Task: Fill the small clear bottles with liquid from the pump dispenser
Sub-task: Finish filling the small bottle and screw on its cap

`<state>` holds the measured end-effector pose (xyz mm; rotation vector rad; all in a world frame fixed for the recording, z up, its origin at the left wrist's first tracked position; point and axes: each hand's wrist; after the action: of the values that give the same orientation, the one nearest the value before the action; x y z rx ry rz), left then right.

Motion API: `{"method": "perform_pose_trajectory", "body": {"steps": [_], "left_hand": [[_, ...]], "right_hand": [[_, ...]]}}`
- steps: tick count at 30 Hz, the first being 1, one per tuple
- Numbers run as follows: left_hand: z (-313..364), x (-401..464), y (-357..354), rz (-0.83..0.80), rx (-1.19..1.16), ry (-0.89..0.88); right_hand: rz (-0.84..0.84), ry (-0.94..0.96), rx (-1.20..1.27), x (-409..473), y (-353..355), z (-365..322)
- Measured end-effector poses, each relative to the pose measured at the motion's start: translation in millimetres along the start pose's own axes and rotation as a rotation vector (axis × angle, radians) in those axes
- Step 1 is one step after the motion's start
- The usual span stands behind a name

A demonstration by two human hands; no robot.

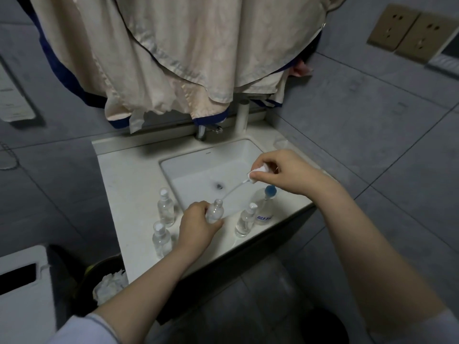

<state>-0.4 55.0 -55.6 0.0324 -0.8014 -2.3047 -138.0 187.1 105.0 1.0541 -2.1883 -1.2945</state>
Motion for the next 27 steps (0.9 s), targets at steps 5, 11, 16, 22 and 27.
{"method": "perform_pose_trajectory", "body": {"steps": [5, 11, 16, 22, 27], "left_hand": [[10, 2, 2, -0.029, 0.106, -0.116], [17, 6, 5, -0.049, 0.121, -0.168], [19, 7, 8, -0.077, 0.121, -0.171], [15, 11, 5, -0.094, 0.166, -0.19], [14, 20, 5, -0.107, 0.15, -0.162]], "right_hand": [[-0.063, 0.057, -0.098, 9, -24, -6], [-0.121, 0.074, -0.169, 20, -49, -16], [-0.204, 0.083, -0.172, 23, -50, -21], [-0.161, -0.055, -0.46, 29, -59, -25], [-0.266, -0.031, -0.25, 29, -58, -22]]}}
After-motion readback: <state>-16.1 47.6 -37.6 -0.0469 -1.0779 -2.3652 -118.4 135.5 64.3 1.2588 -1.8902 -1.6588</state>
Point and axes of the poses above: each hand's wrist, its own x-axis towards the middle knuckle, its own y-axis out of the back of the hand, z = x × y, and after that the axes turned 7 degrees about -y, right-handed
